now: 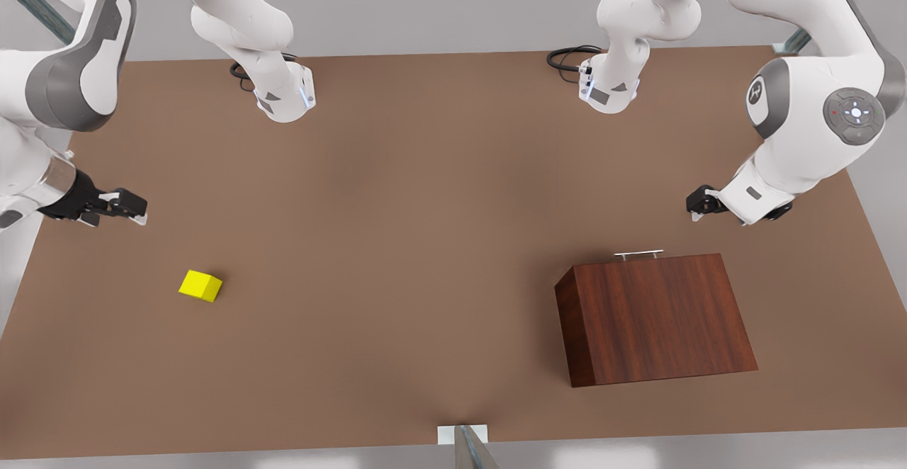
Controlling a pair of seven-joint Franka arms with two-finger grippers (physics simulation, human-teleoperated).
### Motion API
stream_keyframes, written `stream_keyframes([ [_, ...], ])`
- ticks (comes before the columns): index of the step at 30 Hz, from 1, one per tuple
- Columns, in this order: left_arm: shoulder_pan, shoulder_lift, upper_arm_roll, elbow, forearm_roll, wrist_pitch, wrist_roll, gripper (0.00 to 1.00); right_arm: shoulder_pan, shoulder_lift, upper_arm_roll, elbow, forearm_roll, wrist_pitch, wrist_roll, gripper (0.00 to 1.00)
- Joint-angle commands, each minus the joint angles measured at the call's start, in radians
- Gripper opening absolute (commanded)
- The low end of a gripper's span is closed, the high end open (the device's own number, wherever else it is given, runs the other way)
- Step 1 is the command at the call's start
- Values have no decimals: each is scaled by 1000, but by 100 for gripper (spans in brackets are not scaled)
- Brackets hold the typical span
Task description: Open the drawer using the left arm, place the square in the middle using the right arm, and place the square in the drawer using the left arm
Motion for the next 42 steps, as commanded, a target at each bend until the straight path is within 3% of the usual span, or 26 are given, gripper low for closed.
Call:
stream_keyframes([
  [1,0,0,0,0,8,0,0,100,2,0,0,0,0,0,0,100],
  [3,-3,-14,-1,-15,8,9,-138,100,17,3,3,-9,-21,12,-3,100],
  [6,-3,-196,-1,-342,5,250,-518,100,20,-21,9,-51,-23,34,-5,100],
  [9,-4,-339,-1,-647,-4,541,-919,100,42,-92,-2,-198,-32,98,-1,100],
  [12,-11,-388,-3,-814,-6,713,-1199,100,42,-152,-26,-451,-34,294,8,100],
  [16,-27,-388,-6,-930,-8,819,-1410,100,65,-35,-95,-543,-34,501,252,100],
  [17,-27,-387,-5,-954,-12,856,-1436,100,128,11,-187,-540,-34,511,239,100],
  [20,-27,-364,-5,-954,-32,867,-1516,100,112,91,-202,-554,-29,552,242,100],
  [22,-27,-347,-3,-954,-77,879,-1560,100,111,107,-222,-637,-14,695,256,100],
  [25,-27,-315,-5,-954,-83,905,-1618,100,92,203,-227,-631,-12,807,249,100],
  [42,-43,-134,-38,-953,-93,1077,-1680,100,89,330,-219,-646,0,988,157,100],
])
